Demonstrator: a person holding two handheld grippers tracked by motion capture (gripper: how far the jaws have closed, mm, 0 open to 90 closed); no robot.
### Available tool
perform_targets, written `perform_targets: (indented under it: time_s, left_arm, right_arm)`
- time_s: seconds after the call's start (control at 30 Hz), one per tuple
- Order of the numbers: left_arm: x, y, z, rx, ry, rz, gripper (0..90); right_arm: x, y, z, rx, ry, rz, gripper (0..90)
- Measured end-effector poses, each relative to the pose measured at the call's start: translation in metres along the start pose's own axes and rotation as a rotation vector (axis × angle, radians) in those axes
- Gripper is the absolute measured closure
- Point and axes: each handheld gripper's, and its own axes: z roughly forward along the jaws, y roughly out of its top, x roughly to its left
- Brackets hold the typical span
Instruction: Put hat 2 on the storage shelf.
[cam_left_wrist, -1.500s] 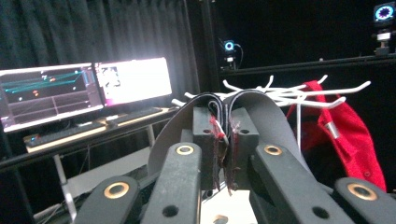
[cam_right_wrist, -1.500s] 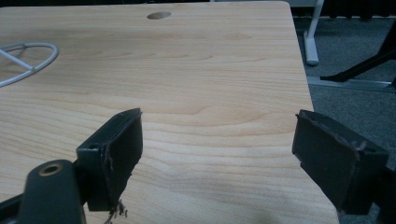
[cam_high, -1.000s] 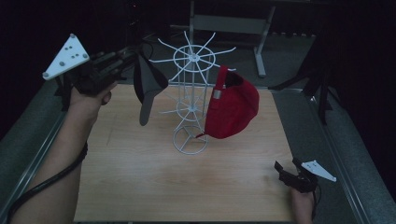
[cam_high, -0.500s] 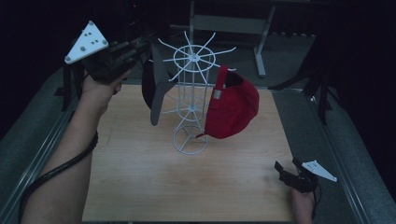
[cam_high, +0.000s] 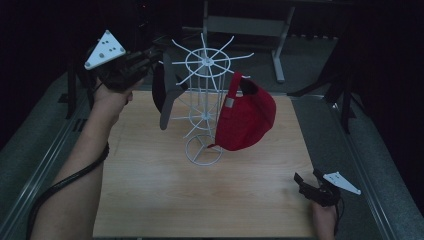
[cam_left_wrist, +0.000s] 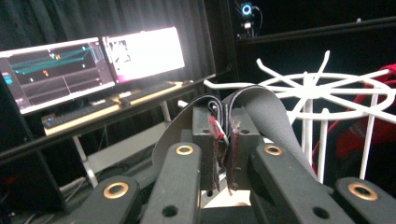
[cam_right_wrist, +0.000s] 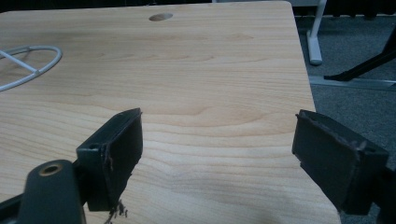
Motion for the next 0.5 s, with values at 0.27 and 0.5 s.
perform_targets:
  time_s: [0.27,0.5]
  left_arm:
    - [-0.001,-0.005,0.002,0.055,0.022,0.015,84.6]
    - [-0.005,-0.013,0.004,0.077,0.011,0.019,84.4]
  right_arm:
    - [0.000,0.000,0.000,-0.001,0.000,0.001,16.0]
    - [0.000,0.000,-0.001,-0.008,0.003,0.008,15.9]
